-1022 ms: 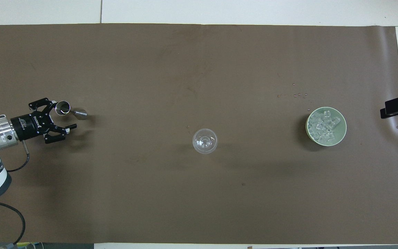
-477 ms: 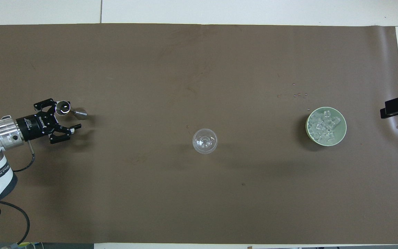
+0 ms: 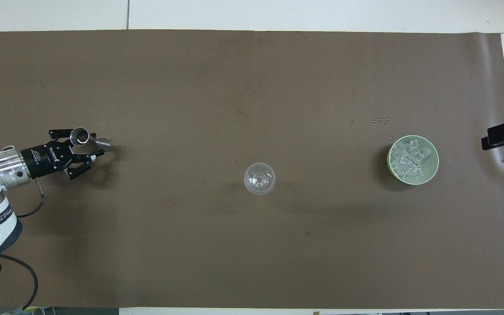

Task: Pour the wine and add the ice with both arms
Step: 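Grasp the silver jigger with the left gripper and lift it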

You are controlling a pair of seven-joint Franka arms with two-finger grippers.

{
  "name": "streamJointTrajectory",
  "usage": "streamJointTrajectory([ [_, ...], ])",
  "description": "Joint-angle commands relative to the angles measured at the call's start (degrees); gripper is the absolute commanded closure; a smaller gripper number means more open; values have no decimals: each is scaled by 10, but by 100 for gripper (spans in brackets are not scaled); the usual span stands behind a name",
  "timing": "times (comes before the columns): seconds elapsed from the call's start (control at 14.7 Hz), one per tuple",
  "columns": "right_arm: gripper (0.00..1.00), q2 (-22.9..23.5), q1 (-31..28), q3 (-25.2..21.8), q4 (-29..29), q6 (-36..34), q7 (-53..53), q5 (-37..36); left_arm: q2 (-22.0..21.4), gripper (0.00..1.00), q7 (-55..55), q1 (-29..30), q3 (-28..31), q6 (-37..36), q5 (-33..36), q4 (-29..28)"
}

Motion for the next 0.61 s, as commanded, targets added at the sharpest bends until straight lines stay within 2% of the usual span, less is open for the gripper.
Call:
streamJointTrajectory([
  [0.0, 0, -5, -4, 3, -4, -6, -11, 0, -8, 100, 9, -7, 2, 12, -14, -7],
  [0.27, 0, -6, -4, 3, -4, -7, -10, 0, -17, 100, 3, -2, 2, 5, -18, -7],
  [0.54, 0, -6, -4, 3, -4, -6, -11, 0, -60, 100, -44, -10, 3, -1, -18, -8],
])
